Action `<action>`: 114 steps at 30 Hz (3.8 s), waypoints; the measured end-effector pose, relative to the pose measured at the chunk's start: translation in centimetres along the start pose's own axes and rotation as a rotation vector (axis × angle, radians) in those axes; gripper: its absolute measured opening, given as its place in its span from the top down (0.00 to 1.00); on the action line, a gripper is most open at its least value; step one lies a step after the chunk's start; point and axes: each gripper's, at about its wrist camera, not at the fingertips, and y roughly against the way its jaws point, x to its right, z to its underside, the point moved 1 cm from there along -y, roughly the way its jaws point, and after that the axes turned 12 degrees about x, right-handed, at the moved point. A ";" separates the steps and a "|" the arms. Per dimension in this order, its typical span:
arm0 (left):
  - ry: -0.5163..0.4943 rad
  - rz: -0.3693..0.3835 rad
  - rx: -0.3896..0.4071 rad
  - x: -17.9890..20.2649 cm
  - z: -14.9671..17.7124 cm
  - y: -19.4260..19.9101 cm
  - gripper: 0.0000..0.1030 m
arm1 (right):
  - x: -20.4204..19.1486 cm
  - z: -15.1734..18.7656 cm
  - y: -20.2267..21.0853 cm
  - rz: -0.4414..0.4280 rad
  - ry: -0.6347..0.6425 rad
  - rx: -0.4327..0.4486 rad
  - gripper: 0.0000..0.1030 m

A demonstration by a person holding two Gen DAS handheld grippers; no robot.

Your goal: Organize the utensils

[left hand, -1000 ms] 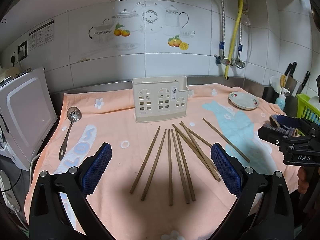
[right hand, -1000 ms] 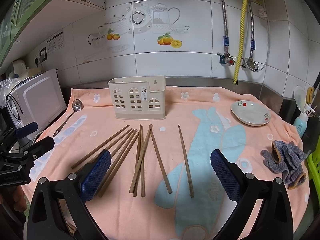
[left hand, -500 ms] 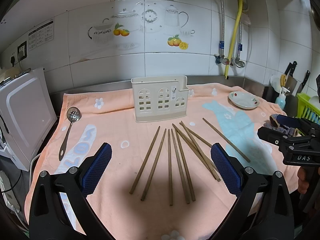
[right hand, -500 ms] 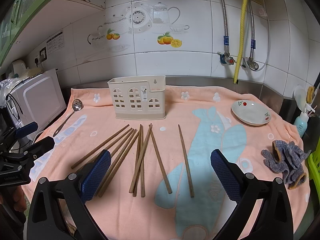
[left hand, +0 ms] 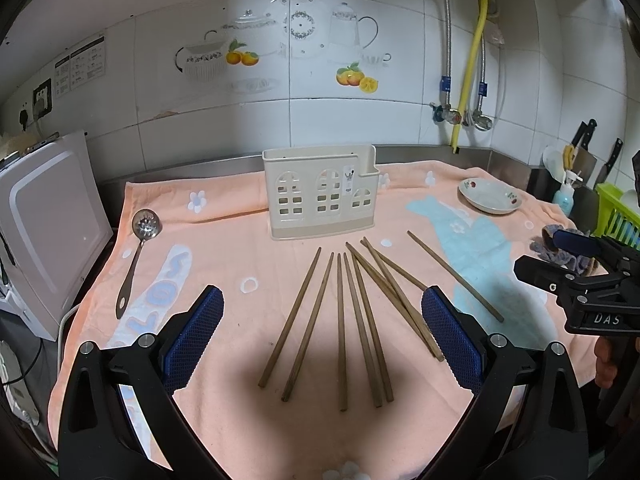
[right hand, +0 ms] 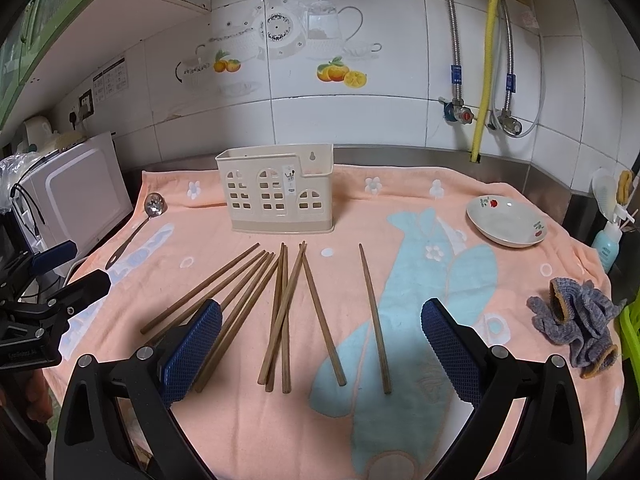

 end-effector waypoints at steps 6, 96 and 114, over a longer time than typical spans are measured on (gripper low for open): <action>0.006 -0.001 -0.023 -0.2 0.3 -0.7 0.05 | 0.0 0.3 -0.5 -0.004 -0.003 -0.013 0.06; 0.118 0.111 -0.372 -5.7 8.2 -13.3 0.74 | 6.0 6.7 -11.7 0.038 -0.086 -0.302 0.75; 0.140 0.114 -0.387 -6.8 8.7 -13.5 0.83 | 6.3 7.0 -11.4 0.063 -0.072 -0.291 0.92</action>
